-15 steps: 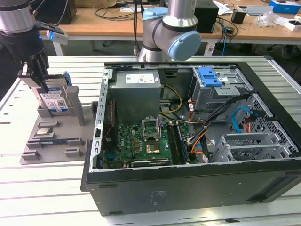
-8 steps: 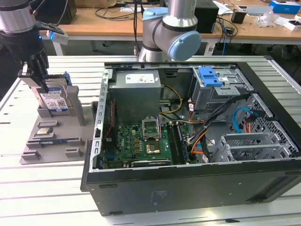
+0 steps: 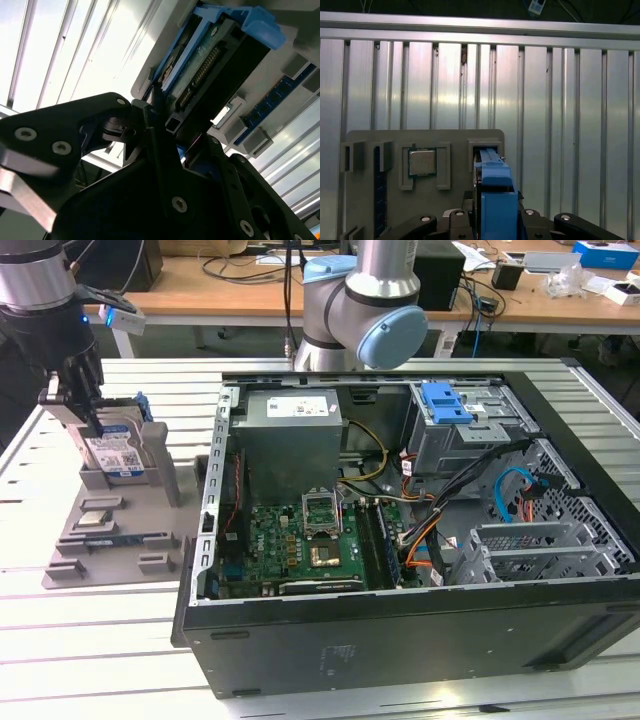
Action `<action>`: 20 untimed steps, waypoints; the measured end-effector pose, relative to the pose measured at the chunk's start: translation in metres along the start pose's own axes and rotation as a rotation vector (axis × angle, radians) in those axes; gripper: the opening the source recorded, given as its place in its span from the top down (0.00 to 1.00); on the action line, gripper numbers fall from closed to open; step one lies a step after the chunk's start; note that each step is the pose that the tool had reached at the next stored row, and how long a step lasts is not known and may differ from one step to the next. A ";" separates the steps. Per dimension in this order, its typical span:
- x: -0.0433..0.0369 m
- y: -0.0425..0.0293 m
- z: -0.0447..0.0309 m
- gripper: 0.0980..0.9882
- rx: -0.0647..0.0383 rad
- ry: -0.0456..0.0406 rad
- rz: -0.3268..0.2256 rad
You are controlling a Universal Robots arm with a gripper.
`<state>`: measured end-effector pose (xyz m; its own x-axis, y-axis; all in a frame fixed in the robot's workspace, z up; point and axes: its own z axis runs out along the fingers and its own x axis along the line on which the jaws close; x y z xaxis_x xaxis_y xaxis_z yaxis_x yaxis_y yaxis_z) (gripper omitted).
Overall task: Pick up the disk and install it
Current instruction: 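Pick up the disk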
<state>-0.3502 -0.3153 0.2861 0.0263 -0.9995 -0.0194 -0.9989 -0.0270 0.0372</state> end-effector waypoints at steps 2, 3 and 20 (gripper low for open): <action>0.0000 0.0001 -0.0004 0.70 0.000 -0.0002 0.000; 0.0000 0.0001 -0.0016 0.70 0.000 -0.0002 0.000; -0.0025 0.0020 -0.0545 0.70 0.000 -0.0001 0.000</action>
<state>-0.3503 -0.3138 0.3407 0.0263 -0.9995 -0.0195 -0.9989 -0.0270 0.0372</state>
